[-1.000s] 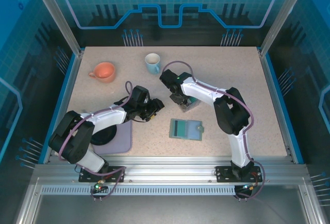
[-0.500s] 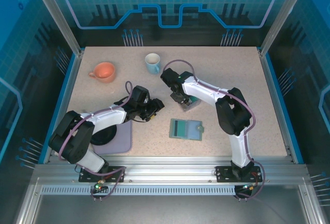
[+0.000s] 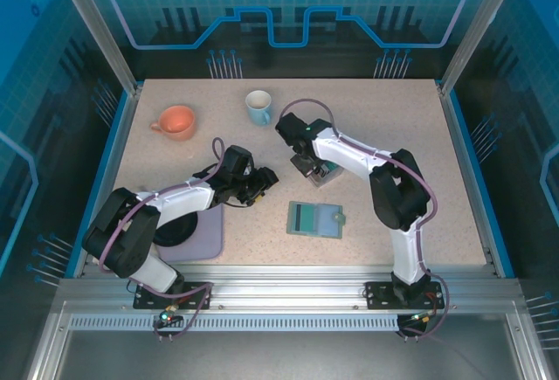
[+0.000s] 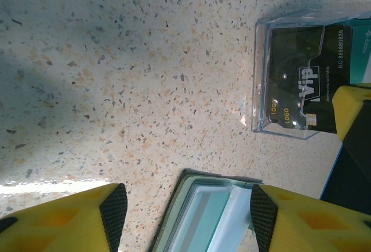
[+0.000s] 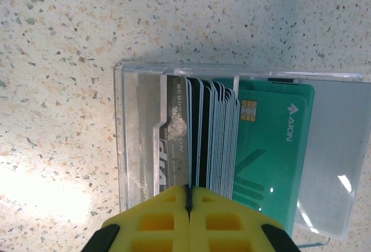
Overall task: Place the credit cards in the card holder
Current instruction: Pick up several credit cards from the storage box.
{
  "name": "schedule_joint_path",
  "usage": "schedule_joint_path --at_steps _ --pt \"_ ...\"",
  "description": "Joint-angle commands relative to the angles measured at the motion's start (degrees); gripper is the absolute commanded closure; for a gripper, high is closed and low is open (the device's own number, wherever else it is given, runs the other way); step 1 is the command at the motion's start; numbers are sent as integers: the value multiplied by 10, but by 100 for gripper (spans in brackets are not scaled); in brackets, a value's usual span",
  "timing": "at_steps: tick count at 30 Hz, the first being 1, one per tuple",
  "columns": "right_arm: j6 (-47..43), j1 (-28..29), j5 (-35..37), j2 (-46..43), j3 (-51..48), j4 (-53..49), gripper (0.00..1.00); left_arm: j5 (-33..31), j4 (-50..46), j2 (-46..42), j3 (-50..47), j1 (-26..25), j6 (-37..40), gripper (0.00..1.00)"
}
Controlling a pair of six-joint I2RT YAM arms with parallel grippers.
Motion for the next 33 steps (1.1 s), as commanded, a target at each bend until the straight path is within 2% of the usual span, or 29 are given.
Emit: schedule_joint_path --at_steps 1,13,17,22,28,33 --pt "14 -11 -40 -38 -3 -20 100 13 5 0 -3 5 -7 39" --pt "46 -60 -180 -129 -19 -24 100 34 27 -18 8 8 0 38" --pt "75 -97 -276 -163 -37 -6 100 73 95 -18 2 19 -19 34" --pt "152 -165 -481 -220 -89 67 100 139 213 -1 2 38 -59 26" --pt "222 -199 -599 -260 -122 124 100 207 358 55 30 45 -119 24" --pt "259 -211 -648 -276 -135 157 100 235 429 82 62 44 -149 23"
